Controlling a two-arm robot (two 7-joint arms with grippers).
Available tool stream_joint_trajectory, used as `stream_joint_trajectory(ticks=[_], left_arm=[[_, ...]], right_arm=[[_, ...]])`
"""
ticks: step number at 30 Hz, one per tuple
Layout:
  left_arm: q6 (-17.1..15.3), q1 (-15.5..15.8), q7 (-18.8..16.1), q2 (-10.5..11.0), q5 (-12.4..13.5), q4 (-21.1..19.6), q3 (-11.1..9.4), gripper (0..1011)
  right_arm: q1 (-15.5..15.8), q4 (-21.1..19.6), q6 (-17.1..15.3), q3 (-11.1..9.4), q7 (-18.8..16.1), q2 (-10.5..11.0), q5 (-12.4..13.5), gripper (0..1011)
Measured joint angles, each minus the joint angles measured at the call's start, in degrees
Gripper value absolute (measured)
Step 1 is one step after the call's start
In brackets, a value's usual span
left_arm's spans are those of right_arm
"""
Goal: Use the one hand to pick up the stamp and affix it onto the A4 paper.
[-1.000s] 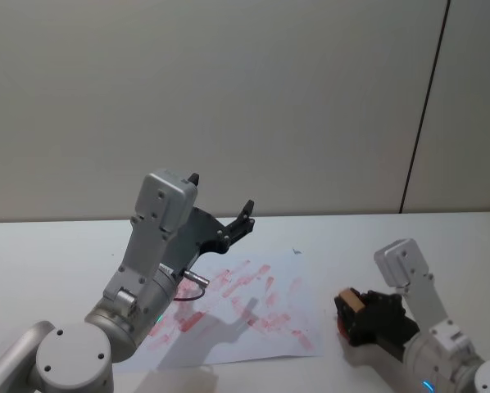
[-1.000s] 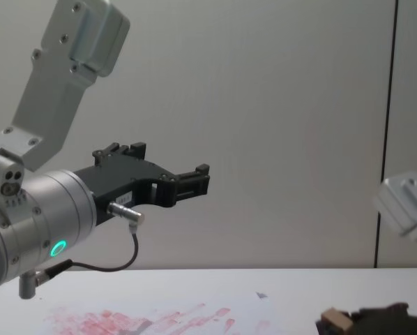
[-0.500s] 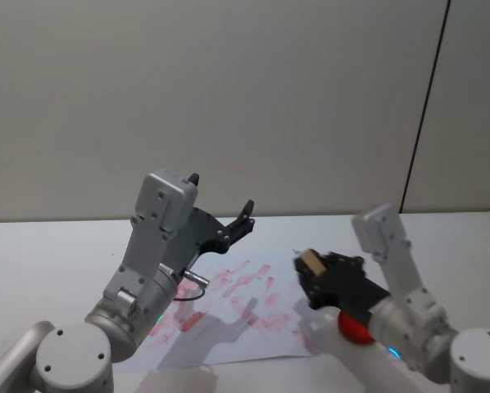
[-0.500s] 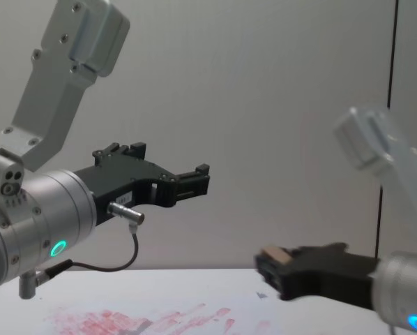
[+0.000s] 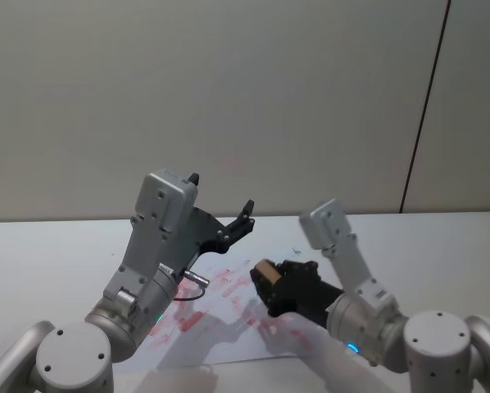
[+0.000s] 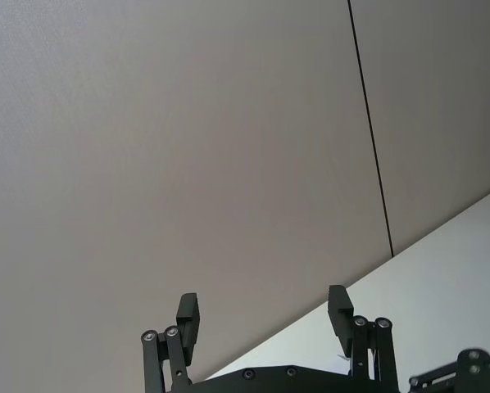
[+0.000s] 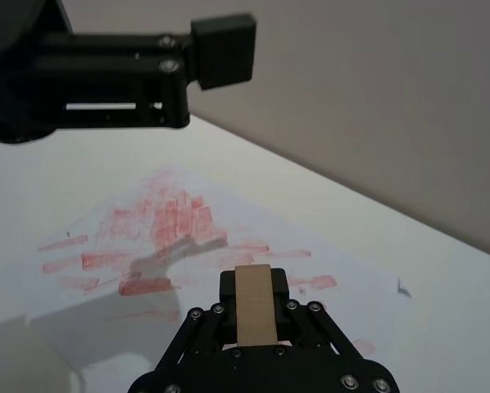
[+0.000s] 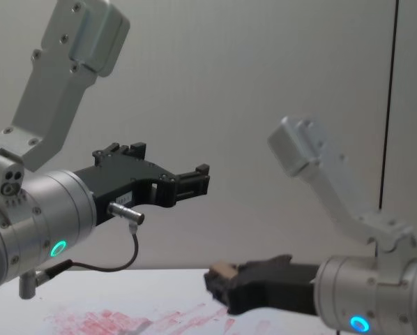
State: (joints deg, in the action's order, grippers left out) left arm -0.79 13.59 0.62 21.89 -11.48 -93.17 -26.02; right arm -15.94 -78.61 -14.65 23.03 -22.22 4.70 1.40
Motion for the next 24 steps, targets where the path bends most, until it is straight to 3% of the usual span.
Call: stream_joint_trajectory(ticks=[12, 24], left_arm=[[0.0, 0.0, 0.0, 0.0, 0.0, 0.0, 0.0, 1001], [0.0, 0.0, 0.0, 0.0, 0.0, 0.0, 0.0, 1002]], right_arm=[[-1.7, 4.5, -4.4, 2.1, -1.9, -1.7, -4.6, 220], [-2.9, 6.2, -7.1, 3.0, -2.2, -2.8, -5.8, 220]])
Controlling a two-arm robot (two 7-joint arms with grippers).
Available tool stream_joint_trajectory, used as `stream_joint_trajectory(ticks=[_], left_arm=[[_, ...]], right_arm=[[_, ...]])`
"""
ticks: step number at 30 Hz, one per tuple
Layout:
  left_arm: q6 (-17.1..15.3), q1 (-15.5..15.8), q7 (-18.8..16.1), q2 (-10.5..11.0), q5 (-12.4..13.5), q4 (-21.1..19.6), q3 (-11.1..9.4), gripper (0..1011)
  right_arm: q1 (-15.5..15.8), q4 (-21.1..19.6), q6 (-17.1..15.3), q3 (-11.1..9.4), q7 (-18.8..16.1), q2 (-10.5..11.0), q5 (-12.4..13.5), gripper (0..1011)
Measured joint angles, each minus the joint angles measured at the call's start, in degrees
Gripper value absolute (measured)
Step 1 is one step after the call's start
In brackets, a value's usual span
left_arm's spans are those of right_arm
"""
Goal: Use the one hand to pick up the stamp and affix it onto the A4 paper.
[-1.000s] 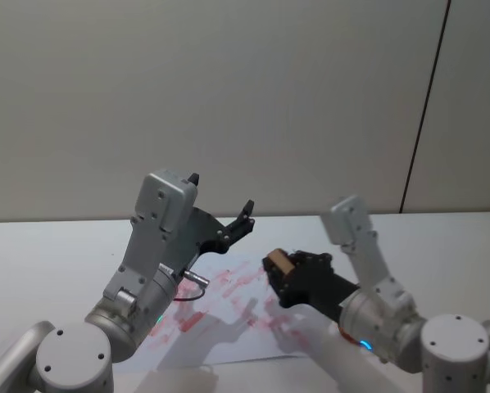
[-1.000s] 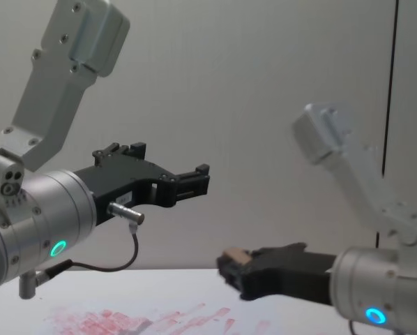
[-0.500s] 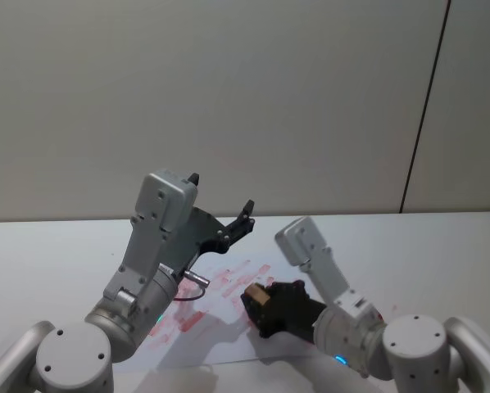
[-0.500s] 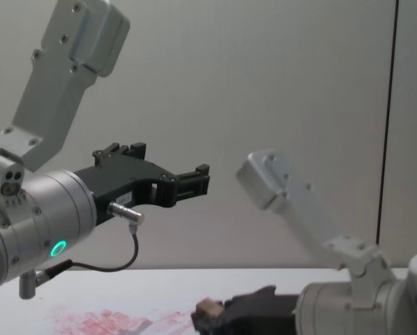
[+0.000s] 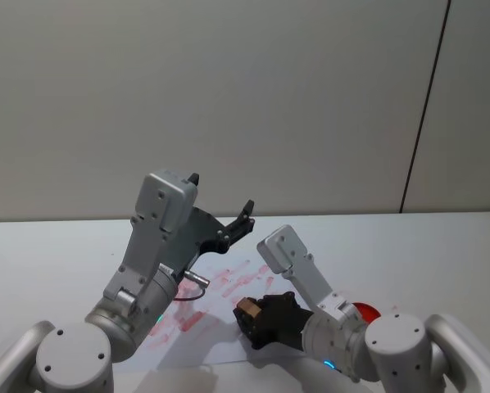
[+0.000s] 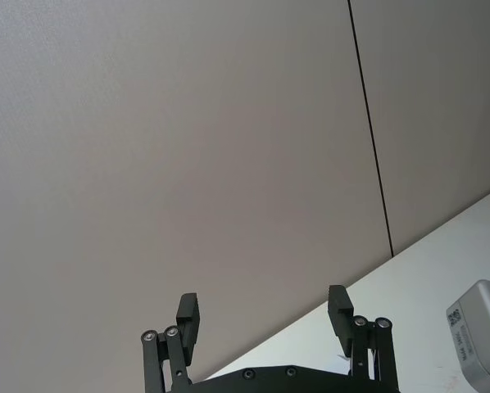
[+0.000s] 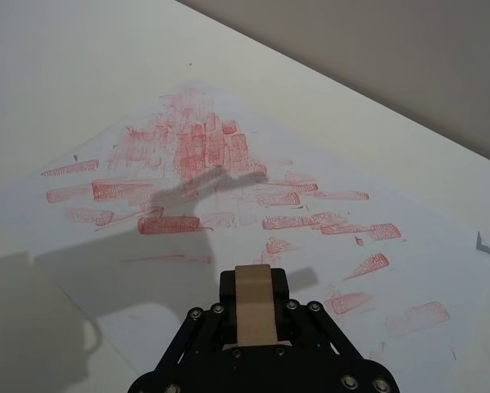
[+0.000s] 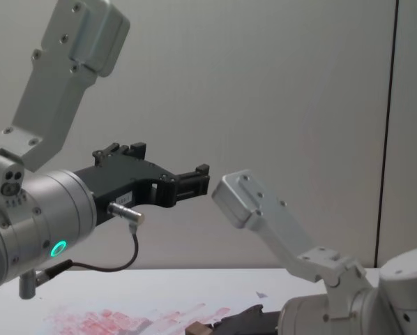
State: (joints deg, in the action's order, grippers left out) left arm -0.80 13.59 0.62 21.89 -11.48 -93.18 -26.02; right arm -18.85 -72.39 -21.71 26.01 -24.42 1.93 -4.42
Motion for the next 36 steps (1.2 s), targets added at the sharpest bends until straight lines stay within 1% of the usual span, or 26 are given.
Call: stream_joint_trajectory(ticks=[4, 9, 12, 13, 14, 15, 17, 18, 24, 30, 36], left_arm=[[0.0, 0.0, 0.0, 0.0, 0.0, 0.0, 0.0, 1001], [0.0, 0.0, 0.0, 0.0, 0.0, 0.0, 0.0, 1002], [0.0, 0.0, 0.0, 0.0, 0.0, 0.0, 0.0, 1001], [0.0, 0.0, 0.0, 0.0, 0.0, 0.0, 0.0, 1001], [0.0, 0.0, 0.0, 0.0, 0.0, 0.0, 0.0, 1001], [0.0, 0.0, 0.0, 0.0, 0.0, 0.0, 0.0, 1002], [0.0, 0.0, 0.0, 0.0, 0.0, 0.0, 0.0, 1001], [0.0, 0.0, 0.0, 0.0, 0.0, 0.0, 0.0, 1001], [0.0, 0.0, 0.0, 0.0, 0.0, 0.0, 0.0, 1001], [0.0, 0.0, 0.0, 0.0, 0.0, 0.0, 0.0, 1001], [0.0, 0.0, 0.0, 0.0, 0.0, 0.0, 0.0, 1001]], right_arm=[[-0.3, 0.0, -0.8, 0.0, 0.1, -0.1, 0.0, 220], [-0.5, -0.8, -2.7, -0.4, 0.2, 0.1, -0.2, 220], [-0.5, -1.7, -4.2, -0.8, 0.1, 0.5, -0.4, 219], [-0.4, -2.2, -5.2, -0.9, 0.0, 0.7, -0.4, 220], [-0.4, -2.2, -5.2, -0.9, 0.0, 0.7, -0.4, 220], [-0.4, -2.9, -6.3, -1.1, -0.1, 1.0, -0.5, 220], [-0.2, -3.5, -7.0, -1.4, -0.1, 1.3, -0.5, 220], [-0.1, -4.2, -8.1, -1.6, -0.3, 1.6, -0.5, 220], [0.5, -6.3, -11.3, -2.3, -0.7, 2.6, -0.6, 220], [0.8, -8.1, -13.7, -2.7, -1.1, 3.2, -0.3, 220], [0.9, -9.1, -15.3, -2.9, -1.7, 3.6, -0.3, 220]])
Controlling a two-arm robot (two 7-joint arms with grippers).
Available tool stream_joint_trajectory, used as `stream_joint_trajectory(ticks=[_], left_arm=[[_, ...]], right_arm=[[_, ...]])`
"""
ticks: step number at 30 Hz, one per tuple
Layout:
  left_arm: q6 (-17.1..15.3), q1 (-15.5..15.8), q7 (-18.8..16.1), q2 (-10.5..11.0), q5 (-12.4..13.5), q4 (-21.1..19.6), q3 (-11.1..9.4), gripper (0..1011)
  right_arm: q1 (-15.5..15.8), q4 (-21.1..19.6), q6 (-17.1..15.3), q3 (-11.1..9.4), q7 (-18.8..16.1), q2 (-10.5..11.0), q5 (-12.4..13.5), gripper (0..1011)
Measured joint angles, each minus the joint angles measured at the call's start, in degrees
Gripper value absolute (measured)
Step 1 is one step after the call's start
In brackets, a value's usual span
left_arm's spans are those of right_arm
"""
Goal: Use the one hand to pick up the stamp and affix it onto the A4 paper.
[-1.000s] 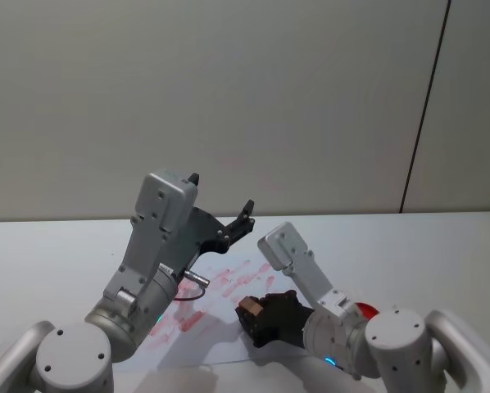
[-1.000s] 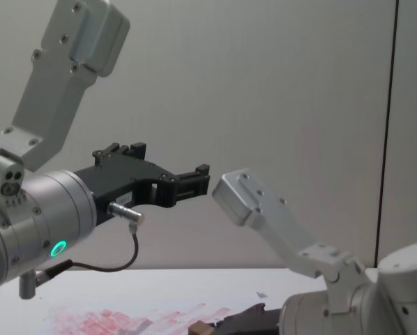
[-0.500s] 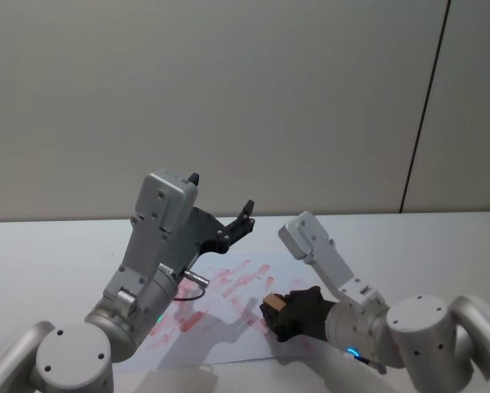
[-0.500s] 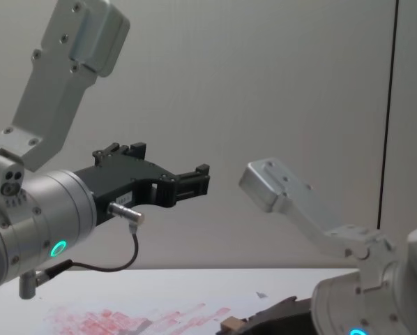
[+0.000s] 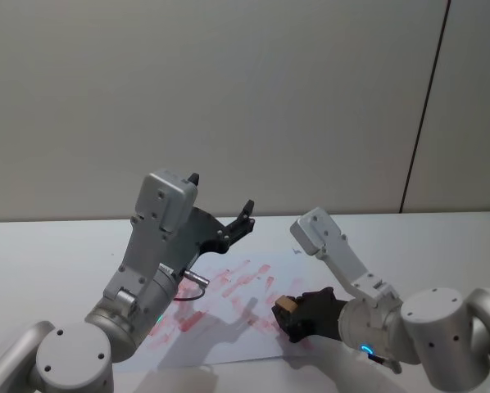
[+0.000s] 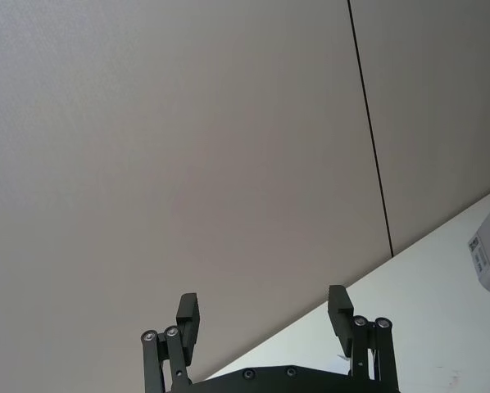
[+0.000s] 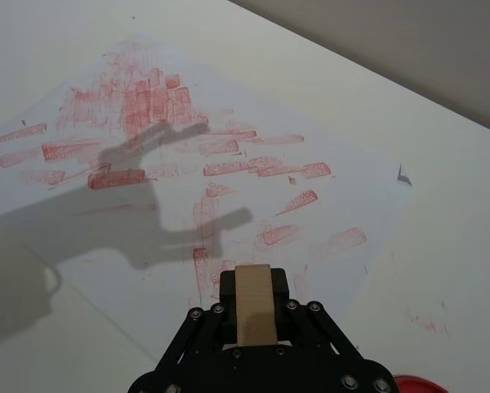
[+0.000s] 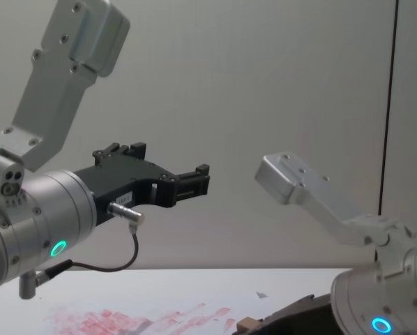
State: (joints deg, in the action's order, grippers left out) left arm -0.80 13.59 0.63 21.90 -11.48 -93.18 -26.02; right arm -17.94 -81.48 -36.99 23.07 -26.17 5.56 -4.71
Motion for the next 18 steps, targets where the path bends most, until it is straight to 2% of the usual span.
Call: stream_joint_trajectory(ticks=[18], left_arm=[[0.0, 0.0, 0.0, 0.0, 0.0, 0.0, 0.0, 1001]], right_arm=[[-0.9, -1.6, -3.8, -0.1, -2.8, 0.4, -1.3, 219]])
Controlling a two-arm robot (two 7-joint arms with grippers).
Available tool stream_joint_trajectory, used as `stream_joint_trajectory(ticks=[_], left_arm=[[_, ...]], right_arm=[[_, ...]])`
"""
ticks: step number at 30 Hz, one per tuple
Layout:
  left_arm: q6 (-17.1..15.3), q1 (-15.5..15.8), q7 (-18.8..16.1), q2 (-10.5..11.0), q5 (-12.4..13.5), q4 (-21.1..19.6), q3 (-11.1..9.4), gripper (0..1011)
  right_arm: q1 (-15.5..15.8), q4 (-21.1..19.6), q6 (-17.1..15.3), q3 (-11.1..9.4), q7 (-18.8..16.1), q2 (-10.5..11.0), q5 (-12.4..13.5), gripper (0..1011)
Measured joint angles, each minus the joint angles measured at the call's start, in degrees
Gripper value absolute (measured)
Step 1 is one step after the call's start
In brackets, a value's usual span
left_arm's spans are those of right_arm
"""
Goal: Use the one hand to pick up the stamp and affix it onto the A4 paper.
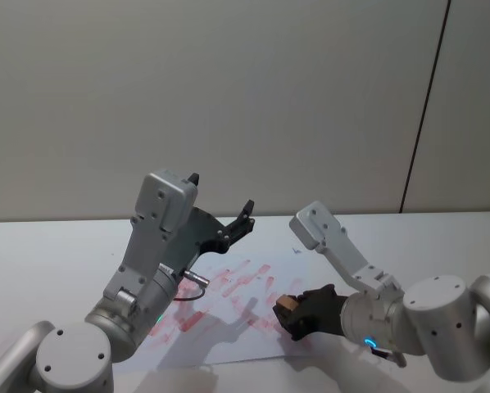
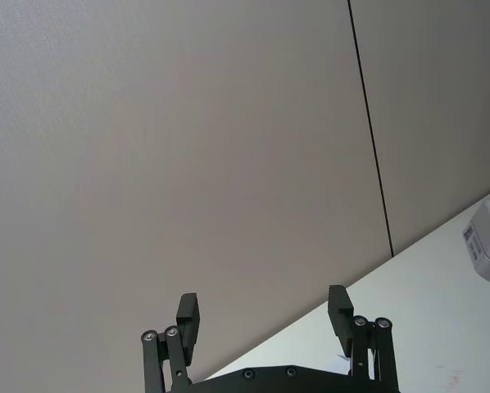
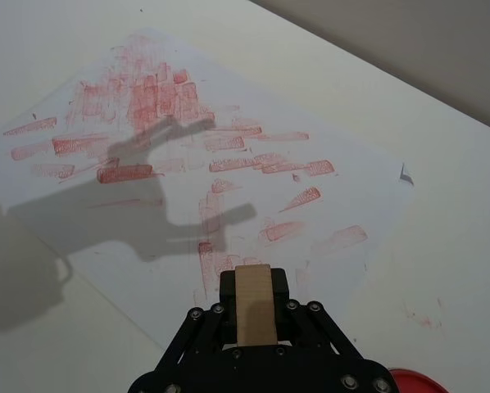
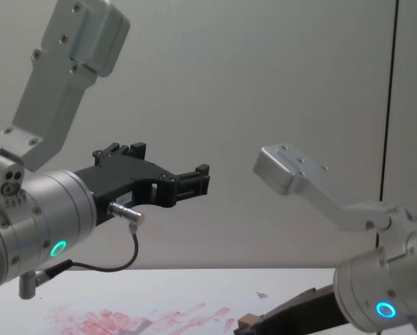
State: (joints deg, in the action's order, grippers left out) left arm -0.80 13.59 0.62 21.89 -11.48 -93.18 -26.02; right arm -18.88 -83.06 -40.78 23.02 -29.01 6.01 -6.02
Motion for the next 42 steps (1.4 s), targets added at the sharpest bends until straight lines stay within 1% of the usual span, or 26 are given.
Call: stream_joint_trajectory(ticks=[5, 12, 14, 18, 21, 24, 25, 28, 31, 34, 37, 42], left_arm=[[0.0, 0.0, 0.0, 0.0, 0.0, 0.0, 0.0, 1001], [0.0, 0.0, 0.0, 0.0, 0.0, 0.0, 0.0, 1001], [0.0, 0.0, 0.0, 0.0, 0.0, 0.0, 0.0, 1001], [0.0, 0.0, 0.0, 0.0, 0.0, 0.0, 0.0, 1001], [0.0, 0.0, 0.0, 0.0, 0.0, 0.0, 0.0, 1002], [0.0, 0.0, 0.0, 0.0, 0.0, 0.0, 0.0, 1001], [0.0, 0.0, 0.0, 0.0, 0.0, 0.0, 0.0, 1001], [0.0, 0.0, 0.0, 0.0, 0.0, 0.0, 0.0, 1002], [0.0, 0.0, 0.0, 0.0, 0.0, 0.0, 0.0, 1001], [0.0, 0.0, 0.0, 0.0, 0.0, 0.0, 0.0, 1001], [0.0, 0.0, 0.0, 0.0, 0.0, 0.0, 0.0, 1001], [0.0, 0.0, 0.0, 0.0, 0.0, 0.0, 0.0, 1001]], right_arm=[[-0.4, -0.2, -0.2, -0.1, -0.2, 0.0, -0.1, 219], [-1.1, -0.5, 1.4, -0.6, 0.4, -0.3, 0.7, 220], [-1.4, -0.9, 2.6, -1.0, 1.1, -0.3, 1.6, 220], [-1.7, -1.5, 4.0, -1.5, 1.9, -0.3, 2.6, 219], [-1.6, -2.5, 5.8, -2.4, 3.3, 0.0, 4.1, 220], [-1.2, -3.2, 6.7, -2.9, 4.3, 0.4, 4.9, 220], [-0.7, -3.8, 7.5, -3.3, 5.2, 0.8, 5.6, 219], [0.3, -4.6, 8.4, -3.8, 6.2, 1.4, 6.5, 220], [1.9, -5.8, 9.7, -4.5, 7.8, 2.5, 7.8, 220], [3.0, -6.5, 10.2, -4.8, 8.6, 3.1, 8.4, 220], [4.9, -7.6, 10.8, -5.3, 9.6, 4.4, 9.4, 219], [7.1, -8.7, 11.4, -5.9, 10.6, 5.8, 10.1, 220]])
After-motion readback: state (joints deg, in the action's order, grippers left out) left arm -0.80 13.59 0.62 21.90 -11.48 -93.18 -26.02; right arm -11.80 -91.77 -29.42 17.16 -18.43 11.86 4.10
